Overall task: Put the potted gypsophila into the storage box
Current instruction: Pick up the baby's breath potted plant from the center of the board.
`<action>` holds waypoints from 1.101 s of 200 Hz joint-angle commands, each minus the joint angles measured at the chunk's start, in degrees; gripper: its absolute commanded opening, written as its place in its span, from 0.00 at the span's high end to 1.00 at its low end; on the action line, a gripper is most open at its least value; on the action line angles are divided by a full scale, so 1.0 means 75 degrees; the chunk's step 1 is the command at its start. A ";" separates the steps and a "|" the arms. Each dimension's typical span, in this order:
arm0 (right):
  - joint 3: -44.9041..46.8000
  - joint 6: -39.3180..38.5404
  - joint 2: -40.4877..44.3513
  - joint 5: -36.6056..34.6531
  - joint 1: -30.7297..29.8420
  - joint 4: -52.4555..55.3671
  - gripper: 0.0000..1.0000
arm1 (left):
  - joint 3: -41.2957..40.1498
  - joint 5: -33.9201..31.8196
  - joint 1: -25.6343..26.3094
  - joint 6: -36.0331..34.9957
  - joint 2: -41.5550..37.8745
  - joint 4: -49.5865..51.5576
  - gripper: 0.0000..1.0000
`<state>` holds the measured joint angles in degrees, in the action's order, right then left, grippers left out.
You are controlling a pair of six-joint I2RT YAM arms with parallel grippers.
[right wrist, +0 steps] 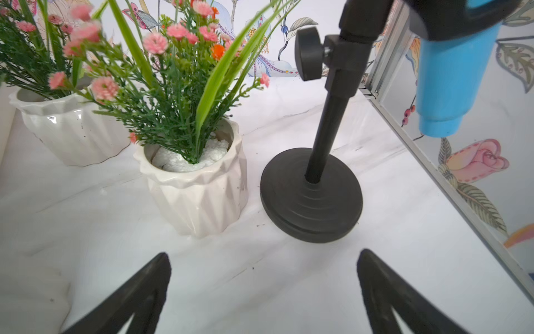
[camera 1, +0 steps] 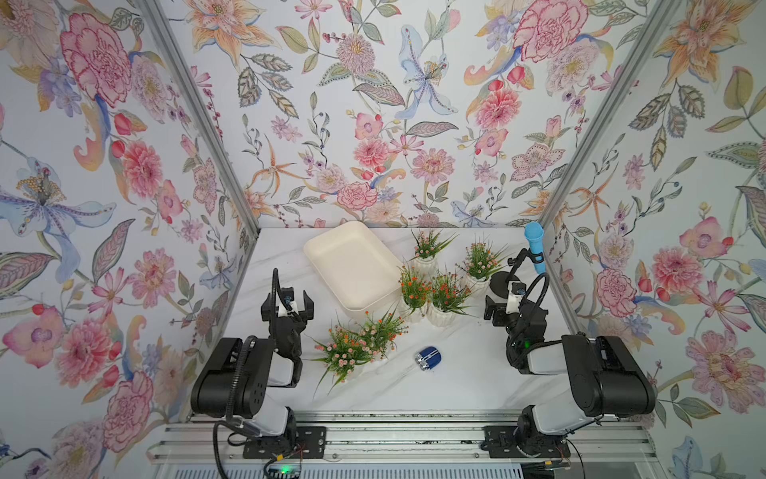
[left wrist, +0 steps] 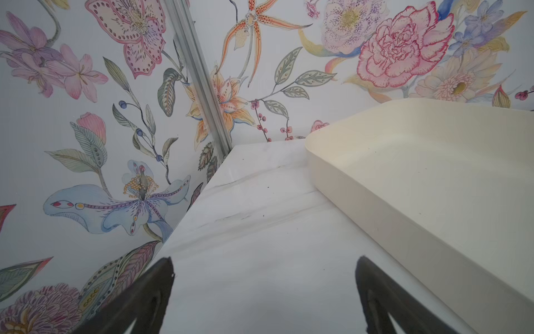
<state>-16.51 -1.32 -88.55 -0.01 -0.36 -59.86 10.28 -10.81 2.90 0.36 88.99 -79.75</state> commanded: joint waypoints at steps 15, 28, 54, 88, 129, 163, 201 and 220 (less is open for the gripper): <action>-0.0101 -0.0078 0.0006 -0.0002 -0.0046 -0.0305 0.00 | 0.0105 0.0082 -0.0072 -0.0120 0.0029 -0.0336 0.00; -0.0103 -0.0070 0.0005 0.0001 -0.0052 -0.0305 0.00 | 0.0104 0.0074 -0.0072 -0.0128 0.0029 -0.0336 0.00; -0.0101 -0.0071 0.0005 0.0001 -0.0049 -0.0313 0.00 | 0.0105 0.0078 -0.0076 -0.0118 0.0029 -0.0336 0.00; -0.0096 -0.0072 0.0006 0.0001 -0.0046 -0.0315 0.00 | 0.0100 0.0082 -0.0072 -0.0118 0.0030 -0.0336 0.00; -0.0102 -0.0075 0.0000 0.0001 -0.0038 -0.0309 0.00 | 0.0108 0.0078 -0.0075 -0.0118 0.0029 -0.0330 0.00; -0.0095 -0.0070 0.0006 0.0001 -0.0045 -0.0311 0.00 | 0.0114 0.0080 -0.0073 -0.0118 0.0029 -0.0330 0.00; -0.0371 -0.0083 0.0217 -0.0059 -0.0056 0.0311 0.00 | 0.0105 -0.0025 -0.0078 -0.0096 0.0006 -0.0320 0.00; -0.1697 -0.0249 0.0782 -0.0073 -0.0122 0.3103 0.00 | 0.0081 -0.0256 -0.0085 -0.0003 -0.0516 0.0108 0.00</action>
<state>-19.00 -1.34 -87.35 -0.08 -0.43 -54.00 10.28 -10.85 2.90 0.38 88.84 -79.64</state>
